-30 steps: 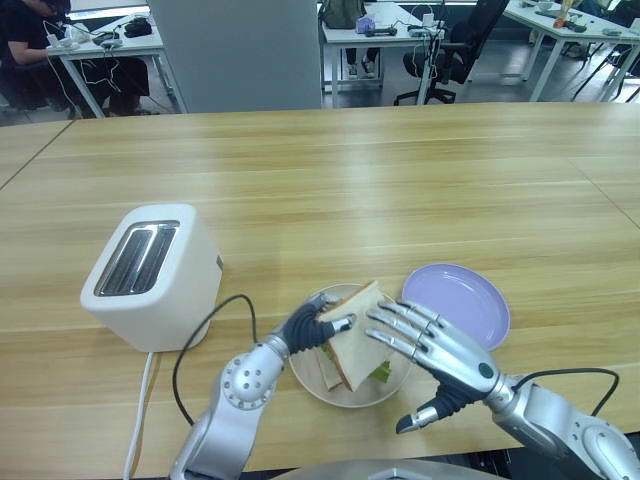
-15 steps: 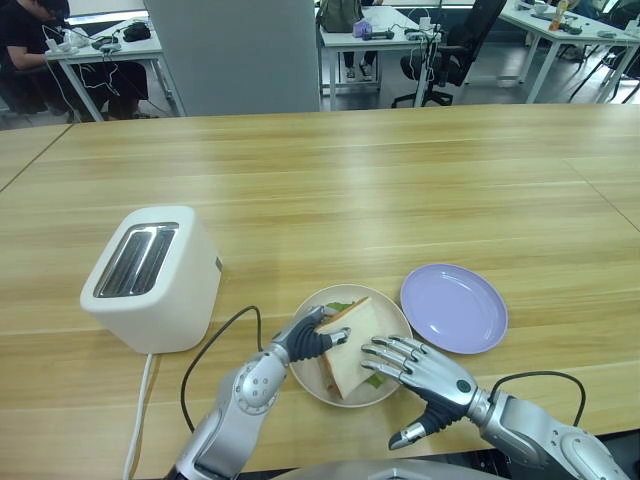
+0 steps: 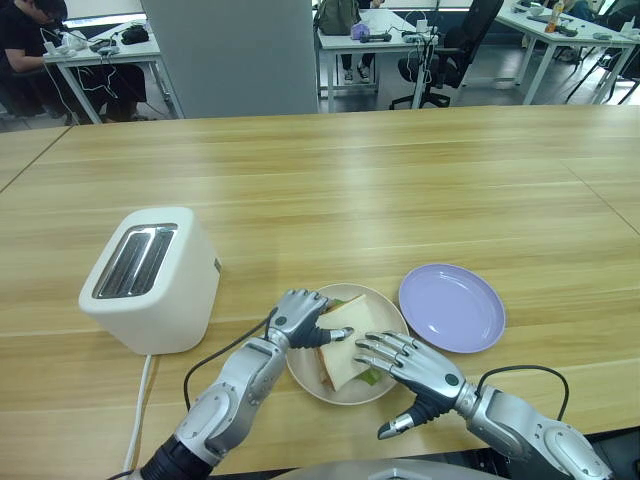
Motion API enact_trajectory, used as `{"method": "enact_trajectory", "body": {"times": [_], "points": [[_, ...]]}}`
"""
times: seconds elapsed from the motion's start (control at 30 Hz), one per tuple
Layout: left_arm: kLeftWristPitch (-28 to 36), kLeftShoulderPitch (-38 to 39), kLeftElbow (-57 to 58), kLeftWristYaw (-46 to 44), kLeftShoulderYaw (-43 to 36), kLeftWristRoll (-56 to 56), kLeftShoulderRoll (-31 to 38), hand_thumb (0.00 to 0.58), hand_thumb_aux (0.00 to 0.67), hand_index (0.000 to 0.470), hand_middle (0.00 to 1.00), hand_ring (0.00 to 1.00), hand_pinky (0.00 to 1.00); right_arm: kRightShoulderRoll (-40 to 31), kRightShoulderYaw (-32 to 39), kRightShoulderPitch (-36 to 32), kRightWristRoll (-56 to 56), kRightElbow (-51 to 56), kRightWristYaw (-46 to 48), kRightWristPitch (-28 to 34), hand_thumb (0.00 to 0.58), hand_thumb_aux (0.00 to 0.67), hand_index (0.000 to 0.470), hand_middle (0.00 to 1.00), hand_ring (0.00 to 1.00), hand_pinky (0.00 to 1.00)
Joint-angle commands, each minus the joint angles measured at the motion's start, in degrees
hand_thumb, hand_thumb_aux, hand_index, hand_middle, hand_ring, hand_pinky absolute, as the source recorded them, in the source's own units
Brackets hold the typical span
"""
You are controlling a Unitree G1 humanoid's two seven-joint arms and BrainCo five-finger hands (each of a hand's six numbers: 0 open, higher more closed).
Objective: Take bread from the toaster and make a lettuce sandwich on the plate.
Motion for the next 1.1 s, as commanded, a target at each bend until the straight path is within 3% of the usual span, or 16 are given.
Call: {"method": "enact_trajectory", "body": {"times": [0.03,0.2,0.37,0.4,0.43,0.47,0.5,0.53,0.57,0.6,0.73,0.83,0.97,1.1], "points": [[-2.09,-1.76,0.09,4.41,-0.33,7.23,0.76,0.000,0.000,0.000,0.00,0.00,0.00,0.44,1.12,-0.21,-1.31,1.84,1.92,1.95,0.000,0.000,0.000,0.00,0.00,0.00],[-2.88,-1.12,-0.95,8.38,3.15,9.26,2.20,0.000,0.000,0.000,0.00,0.00,0.00,1.15,-0.05,-0.39,-0.31,0.33,0.48,3.09,0.000,0.000,0.000,0.00,0.00,0.00],[-4.63,1.62,-3.79,8.11,10.56,3.15,4.59,0.000,0.000,0.000,0.00,0.00,0.00,2.24,-3.81,0.68,6.81,-1.78,-0.20,3.74,0.000,0.000,0.000,0.00,0.00,0.00],[-5.00,2.37,-4.22,7.52,11.99,1.43,4.91,0.000,0.000,0.000,0.00,0.00,0.00,2.60,-4.53,0.91,9.18,-1.97,0.27,3.79,0.148,0.092,0.063,0.00,0.00,0.00],[-5.84,3.13,-4.46,5.92,13.41,-2.17,5.01,0.000,0.000,0.000,0.00,0.00,0.00,3.03,-5.25,1.26,12.00,-2.36,1.12,3.91,0.334,0.234,0.161,0.00,0.00,0.00],[-6.62,4.52,-5.29,3.45,15.20,-8.69,4.27,0.429,0.328,0.225,0.00,0.00,0.00,3.40,-5.98,1.82,16.21,-3.03,2.74,4.11,0.575,0.607,0.417,0.00,0.00,0.00],[-7.51,6.07,-6.78,1.00,16.97,-15.49,3.58,0.549,0.515,0.354,0.00,0.00,0.00,3.56,-6.55,2.41,20.89,-3.86,4.83,4.54,0.580,0.670,0.460,0.70,0.70,0.70],[-8.21,7.12,-7.83,-0.75,18.23,-20.14,3.08,0.561,0.549,0.377,0.00,0.00,0.00,3.64,-6.94,2.81,24.04,-4.45,6.38,4.83,0.580,0.670,0.460,0.84,0.84,0.84],[-8.85,8.76,-9.90,-3.43,19.79,-26.19,2.79,0.561,0.549,0.377,0.00,0.00,0.00,3.30,-7.37,3.51,29.03,-5.50,8.72,5.04,0.580,0.670,0.460,0.84,0.84,0.84],[-9.32,10.57,-12.22,-6.29,21.48,-32.17,2.80,0.580,0.670,0.460,1.00,1.00,1.00,2.25,-7.37,4.23,35.08,-6.59,12.27,5.37,0.580,0.670,0.460,1.00,1.00,1.00],[-10.78,18.59,-18.94,-20.60,23.69,-53.03,7.02,0.580,0.670,0.460,1.00,1.00,1.00,-3.98,-7.09,6.95,52.70,-9.12,25.48,6.64,0.580,0.670,0.460,1.00,1.00,1.00],[-11.78,25.69,-21.74,-29.96,22.86,-62.42,12.08,0.580,0.670,0.460,1.00,1.00,1.00,-9.80,-6.31,8.84,59.67,-10.10,34.46,7.03,0.580,0.670,0.460,1.00,1.00,1.00],[-11.30,34.17,-22.68,-37.87,20.33,-64.12,18.61,0.580,0.670,0.460,1.00,1.00,1.00,-15.89,-4.98,10.70,58.38,-8.48,41.73,5.76,0.580,0.670,0.460,1.00,1.00,1.00],[-9.89,36.46,-20.29,-40.51,17.43,-58.61,21.60,0.580,0.670,0.460,1.00,1.00,1.00,-16.43,-3.94,10.51,52.65,-7.17,42.99,5.28,0.580,0.670,0.460,1.00,1.00,1.00]]}}
